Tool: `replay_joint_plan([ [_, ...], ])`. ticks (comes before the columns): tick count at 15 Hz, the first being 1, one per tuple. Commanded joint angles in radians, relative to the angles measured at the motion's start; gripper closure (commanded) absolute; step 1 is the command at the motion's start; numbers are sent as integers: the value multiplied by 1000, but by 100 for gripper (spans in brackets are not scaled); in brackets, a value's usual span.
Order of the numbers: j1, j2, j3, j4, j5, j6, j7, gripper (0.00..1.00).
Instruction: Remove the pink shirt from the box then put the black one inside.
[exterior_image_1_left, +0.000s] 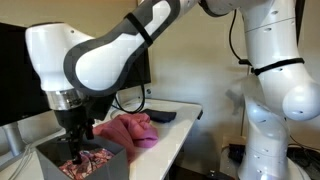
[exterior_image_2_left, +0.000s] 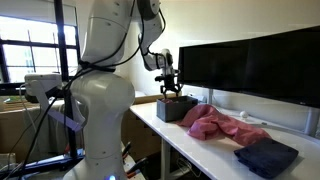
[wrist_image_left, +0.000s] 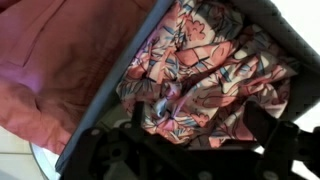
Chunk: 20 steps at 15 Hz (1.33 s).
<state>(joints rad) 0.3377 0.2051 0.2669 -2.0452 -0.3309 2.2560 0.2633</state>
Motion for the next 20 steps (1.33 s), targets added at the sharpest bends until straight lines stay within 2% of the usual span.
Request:
replay_joint_plan([
  [1,33,38,-28,-29,-77,42,94,0],
  [9,68,120,-67,-62,-88,33,147,0],
  [11,82,143,-76,-64,-89,-6,160,0],
  [12,97,147,-87,-66,-111,-34,186,25],
  [14,110,157,-93,-57,-120,-66,199,33],
  [19,131,162,-105,-61,-167,-49,271,65],
  [20,123,105,-103,-36,-163,-95,246,72],
])
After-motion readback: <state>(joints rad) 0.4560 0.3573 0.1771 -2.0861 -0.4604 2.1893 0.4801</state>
